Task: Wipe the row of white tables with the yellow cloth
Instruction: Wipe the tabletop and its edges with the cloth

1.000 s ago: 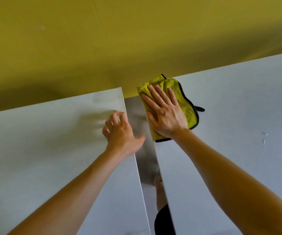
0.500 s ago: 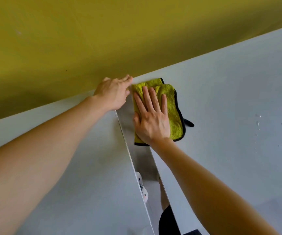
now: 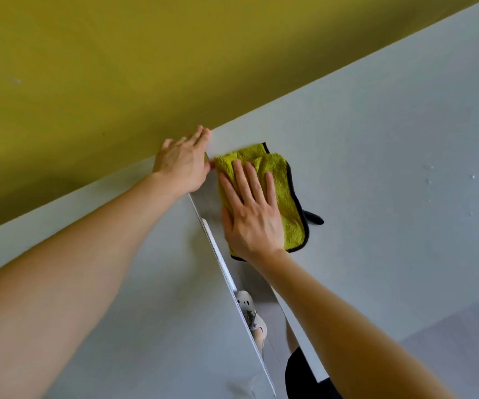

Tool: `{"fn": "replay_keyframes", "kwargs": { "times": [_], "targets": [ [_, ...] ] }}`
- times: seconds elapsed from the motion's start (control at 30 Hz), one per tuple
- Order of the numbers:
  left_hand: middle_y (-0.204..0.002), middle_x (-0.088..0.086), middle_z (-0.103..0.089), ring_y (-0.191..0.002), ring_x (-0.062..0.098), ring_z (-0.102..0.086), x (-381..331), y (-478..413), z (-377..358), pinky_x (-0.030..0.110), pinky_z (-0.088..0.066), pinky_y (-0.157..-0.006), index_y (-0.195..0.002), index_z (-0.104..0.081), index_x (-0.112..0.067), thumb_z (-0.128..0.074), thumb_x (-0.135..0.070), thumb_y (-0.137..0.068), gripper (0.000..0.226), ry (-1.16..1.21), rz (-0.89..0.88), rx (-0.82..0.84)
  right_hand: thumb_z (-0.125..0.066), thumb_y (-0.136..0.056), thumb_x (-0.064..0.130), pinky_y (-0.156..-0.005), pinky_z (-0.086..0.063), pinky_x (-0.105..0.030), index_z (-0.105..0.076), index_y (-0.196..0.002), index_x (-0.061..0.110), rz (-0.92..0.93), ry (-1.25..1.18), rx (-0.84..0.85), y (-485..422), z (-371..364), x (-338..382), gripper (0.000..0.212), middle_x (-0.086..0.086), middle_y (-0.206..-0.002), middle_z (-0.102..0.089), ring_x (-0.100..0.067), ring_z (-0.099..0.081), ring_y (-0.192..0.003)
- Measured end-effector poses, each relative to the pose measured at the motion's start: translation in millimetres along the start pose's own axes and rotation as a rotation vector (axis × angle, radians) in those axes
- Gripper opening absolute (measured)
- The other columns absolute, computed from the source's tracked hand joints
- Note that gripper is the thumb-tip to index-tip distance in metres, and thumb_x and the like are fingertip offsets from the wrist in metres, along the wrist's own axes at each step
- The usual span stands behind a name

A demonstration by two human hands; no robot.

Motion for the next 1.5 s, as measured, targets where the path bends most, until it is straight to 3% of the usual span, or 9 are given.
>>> {"fn": "replay_keyframes", "kwargs": {
  "times": [0.1, 0.23, 0.43, 0.67, 0.93, 1.1, 1.27, 1.4, 1.5],
  "targets": [
    [-0.183, 0.003, -0.013, -0.167, 0.031, -0.019, -8, 10, 2, 0.059, -0.03, -0.128, -0.173, -0.021, -0.028, -0.053, -0.041, -0.112, 0.07, 0.035, 0.0, -0.063, -0.047, -0.112, 0.045, -0.133, -0.015, -0.064, -0.021, -0.174, 0.025, 0.049, -0.017, 0.013, 97, 12, -24, 0.07, -0.003, -0.183, -0.008, -0.028, -0.002, -0.17],
    [-0.15, 0.009, -0.052, -0.138, 0.035, -0.05, -28, 36, -4, 0.054, -0.055, -0.104, -0.141, -0.065, -0.021, -0.077, -0.019, -0.098, 0.045, 0.142, -0.185, -0.217, -0.052, -0.108, 0.047, -0.129, -0.019, -0.07, -0.026, -0.173, 0.026, 0.032, 0.028, 0.084, 154, 11, -37, 0.073, -0.005, -0.183, -0.011, -0.032, -0.007, -0.169],
    [-0.156, 0.003, -0.049, -0.146, 0.027, -0.046, -25, 40, -4, 0.047, -0.05, -0.114, -0.155, -0.06, -0.026, -0.076, -0.008, -0.095, 0.064, 0.248, -0.172, -0.151, -0.045, -0.106, 0.045, -0.132, -0.005, -0.067, -0.023, -0.173, 0.026, 0.0, 0.017, 0.043, 15, -3, 0, 0.073, -0.01, -0.183, -0.007, -0.035, -0.001, -0.169],
    [-0.154, 0.002, -0.051, -0.144, 0.025, -0.046, -30, 37, 0, 0.041, -0.047, -0.113, -0.155, -0.06, -0.024, -0.088, -0.019, -0.091, 0.07, 0.258, -0.115, -0.104, -0.045, -0.109, 0.058, -0.132, -0.019, -0.066, -0.018, -0.174, 0.033, 0.113, 0.058, 0.155, 192, 17, -51, 0.075, -0.002, -0.183, -0.006, -0.027, -0.003, -0.17],
    [-0.152, 0.008, -0.052, -0.139, 0.034, -0.051, -36, 37, 0, 0.044, -0.046, -0.114, -0.156, -0.058, -0.021, -0.077, -0.006, -0.095, 0.066, 0.175, -0.127, -0.098, -0.045, -0.102, 0.051, -0.132, -0.005, -0.066, -0.025, -0.173, 0.027, 0.035, 0.055, 0.06, 6, 0, -7, 0.077, -0.012, -0.182, -0.013, -0.035, -0.006, -0.169],
    [-0.162, 0.008, -0.043, -0.143, 0.035, -0.052, -47, 42, 5, 0.047, -0.047, -0.112, -0.155, -0.054, -0.02, -0.081, -0.029, -0.098, 0.063, 0.205, -0.031, -0.026, -0.043, -0.108, 0.05, -0.133, -0.009, -0.065, -0.017, -0.175, 0.026, 0.083, 0.048, 0.081, 124, 9, -30, 0.075, -0.006, -0.183, 0.0, -0.029, 0.006, -0.169],
    [-0.168, 0.004, -0.032, -0.15, 0.032, -0.045, -59, 52, -4, 0.05, -0.051, -0.107, -0.157, -0.044, -0.022, -0.088, -0.064, -0.08, 0.098, 0.211, 0.052, 0.022, -0.048, -0.107, 0.052, -0.132, -0.012, -0.066, -0.017, -0.175, 0.03, 0.056, 0.033, 0.141, 178, 8, -42, 0.078, -0.003, -0.183, -0.002, -0.027, 0.004, -0.17],
    [-0.166, 0.003, -0.032, -0.145, 0.038, -0.048, -60, 49, -8, 0.051, -0.05, -0.107, -0.153, -0.044, -0.022, -0.086, -0.043, -0.09, 0.078, 0.185, 0.069, -0.004, -0.044, -0.104, 0.056, -0.132, -0.005, -0.066, -0.022, -0.174, 0.027, -0.03, 0.041, 0.069, 76, 0, -21, 0.078, -0.008, -0.183, -0.009, -0.033, -0.004, -0.169],
    [-0.166, 0.006, -0.032, -0.147, 0.039, -0.047, -65, 50, -9, 0.052, -0.049, -0.109, -0.154, -0.043, -0.019, -0.08, -0.04, -0.096, 0.071, 0.158, 0.081, -0.008, -0.041, -0.106, 0.051, -0.132, -0.005, -0.066, -0.018, -0.175, 0.025, -0.095, 0.015, 0.023, 85, -2, -17, 0.077, -0.01, -0.183, -0.005, -0.034, 0.0, -0.169]
  ]
}}
Point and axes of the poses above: each hand's wrist, its own y-axis away from the middle knuckle, its own z-axis out of the back of the hand, x = y × z, the point moved 5 cm from there along -y, towards the middle knuckle
